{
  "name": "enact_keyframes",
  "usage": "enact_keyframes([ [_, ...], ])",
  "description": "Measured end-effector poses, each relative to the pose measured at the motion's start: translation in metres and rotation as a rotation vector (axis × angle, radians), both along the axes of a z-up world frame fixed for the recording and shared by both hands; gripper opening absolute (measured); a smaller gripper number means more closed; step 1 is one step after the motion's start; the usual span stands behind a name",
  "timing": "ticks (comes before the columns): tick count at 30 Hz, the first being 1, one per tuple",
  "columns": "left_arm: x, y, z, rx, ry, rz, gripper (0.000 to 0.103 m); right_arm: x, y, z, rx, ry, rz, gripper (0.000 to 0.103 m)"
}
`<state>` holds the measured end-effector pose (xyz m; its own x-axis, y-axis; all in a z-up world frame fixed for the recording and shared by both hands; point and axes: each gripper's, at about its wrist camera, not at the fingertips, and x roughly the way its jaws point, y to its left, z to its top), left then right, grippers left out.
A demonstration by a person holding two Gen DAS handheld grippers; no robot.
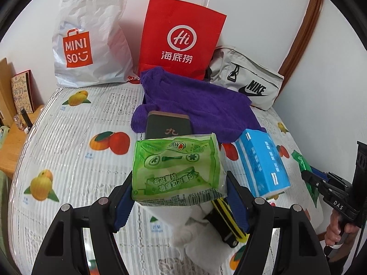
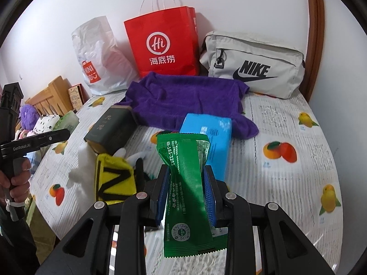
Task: Organize soft objects
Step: 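Carry the green packet with the right tool while the left tool carries the square packet toward the purple towel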
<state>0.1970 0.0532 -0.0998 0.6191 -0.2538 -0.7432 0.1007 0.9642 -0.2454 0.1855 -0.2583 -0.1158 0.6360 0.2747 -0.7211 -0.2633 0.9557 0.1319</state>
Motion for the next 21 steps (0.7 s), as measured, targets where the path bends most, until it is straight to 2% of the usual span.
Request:
enact_keyframes([
  [9, 0.041, 0.001, 0.007, 0.012, 0.021, 0.026, 0.071, 0.051, 0.004, 0.007, 0.003, -0.008, 0.012, 0.030],
  [16, 0.066, 0.000, 0.012, 0.050, 0.024, 0.036, 0.071, 0.090, 0.003, 0.006, 0.017, -0.001, 0.001, 0.030],
  [21, 0.090, -0.001, 0.011, 0.042, 0.042, 0.056, 0.071, 0.113, 0.003, 0.008, 0.005, -0.005, -0.007, 0.030],
])
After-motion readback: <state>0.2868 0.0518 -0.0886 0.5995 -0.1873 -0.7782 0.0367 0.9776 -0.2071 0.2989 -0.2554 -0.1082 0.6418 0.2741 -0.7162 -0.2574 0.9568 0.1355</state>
